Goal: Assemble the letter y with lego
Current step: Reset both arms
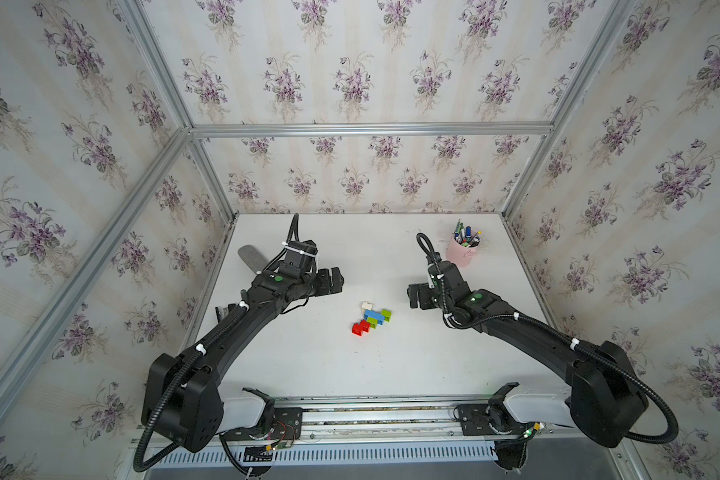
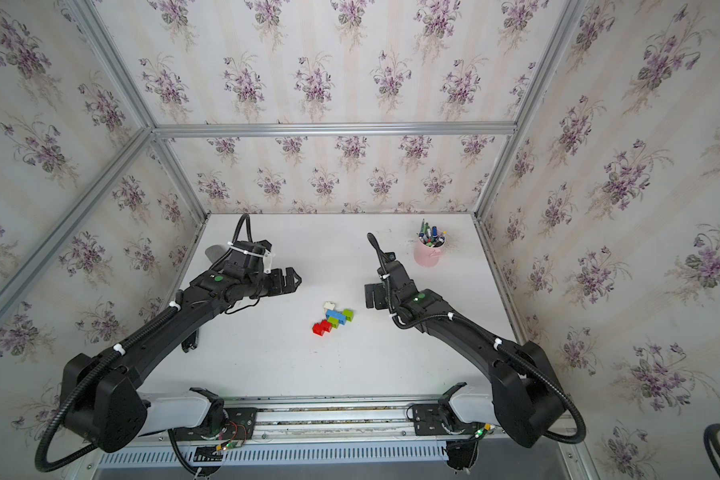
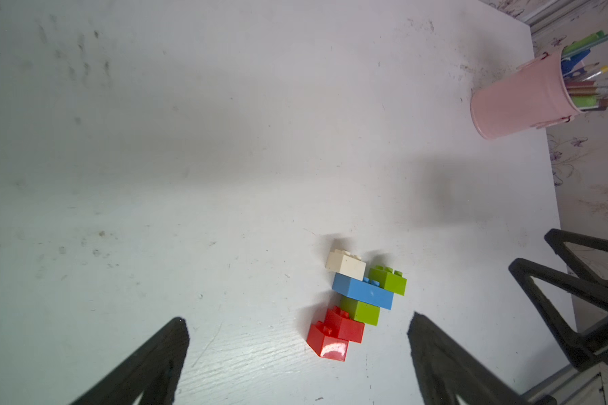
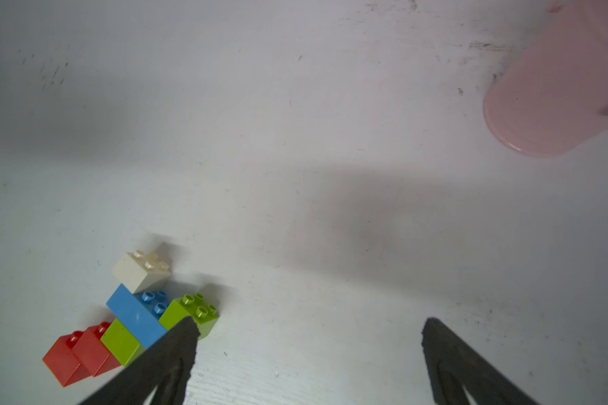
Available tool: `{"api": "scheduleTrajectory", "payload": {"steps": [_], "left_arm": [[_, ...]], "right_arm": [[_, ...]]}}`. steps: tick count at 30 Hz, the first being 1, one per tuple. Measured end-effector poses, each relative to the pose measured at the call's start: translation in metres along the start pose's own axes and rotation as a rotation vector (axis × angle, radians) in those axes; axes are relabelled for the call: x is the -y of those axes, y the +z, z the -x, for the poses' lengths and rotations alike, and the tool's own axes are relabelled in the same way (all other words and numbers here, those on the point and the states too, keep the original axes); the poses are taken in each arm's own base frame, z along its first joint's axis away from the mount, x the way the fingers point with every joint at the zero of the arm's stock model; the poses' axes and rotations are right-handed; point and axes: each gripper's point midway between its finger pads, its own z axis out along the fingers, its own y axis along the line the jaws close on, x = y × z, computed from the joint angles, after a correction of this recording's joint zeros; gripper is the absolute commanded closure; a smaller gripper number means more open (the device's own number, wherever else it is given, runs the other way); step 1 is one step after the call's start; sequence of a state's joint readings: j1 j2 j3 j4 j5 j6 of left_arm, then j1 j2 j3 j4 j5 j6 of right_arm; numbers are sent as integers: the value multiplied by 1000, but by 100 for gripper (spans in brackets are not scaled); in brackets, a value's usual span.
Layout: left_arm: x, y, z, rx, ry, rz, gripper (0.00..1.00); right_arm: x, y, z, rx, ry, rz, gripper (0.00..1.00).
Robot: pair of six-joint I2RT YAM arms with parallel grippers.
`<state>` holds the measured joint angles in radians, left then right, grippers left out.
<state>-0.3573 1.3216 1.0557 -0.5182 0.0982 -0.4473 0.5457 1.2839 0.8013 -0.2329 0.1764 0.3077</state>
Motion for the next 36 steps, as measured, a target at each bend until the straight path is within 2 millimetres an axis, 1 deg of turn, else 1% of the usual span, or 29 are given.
{"api": "scheduleTrajectory", "payload": {"steps": [3,4,6,8,10,14,16,18,19,22,24,26,27,29,33,35,36], "left_arm": [[-11,-9,17,50,35,58,1],[-17,-10,23,68,49,91,1],[-31,-12,31,93,72,154,1],[-51,-9,35,127,104,231,1],[-73,-4,33,158,144,309,1],[-113,14,26,192,214,439,1],[-126,22,30,214,224,483,1],[-138,31,35,239,231,524,1],[-143,38,36,247,239,539,1],[-161,58,25,226,262,587,1],[-171,63,18,243,253,599,1],[-179,64,12,267,244,604,1],[-180,64,9,276,245,602,1],[-176,63,6,323,255,567,1],[-175,61,-1,395,256,498,1],[-177,65,-6,418,260,478,1],[-175,68,-8,409,266,460,1]], "right_arm": [[34,-4,14,75,74,-77,0],[40,-6,17,96,87,-89,0],[55,-7,24,151,107,-143,0],[78,-8,28,221,131,-232,0],[100,-7,24,281,117,-325,0],[134,4,4,351,72,-454,0],[147,8,3,372,65,-503,0],[154,13,9,405,56,-536,0],[156,16,10,420,46,-543,0],[160,23,8,440,16,-558,0],[161,22,10,469,3,-561,0],[168,15,10,521,10,-554,0],[173,12,8,534,19,-551,0],[182,8,5,554,36,-544,0],[177,8,16,606,34,-425,0],[180,10,13,624,38,-390,0],[180,14,7,600,36,-375,0]]}}
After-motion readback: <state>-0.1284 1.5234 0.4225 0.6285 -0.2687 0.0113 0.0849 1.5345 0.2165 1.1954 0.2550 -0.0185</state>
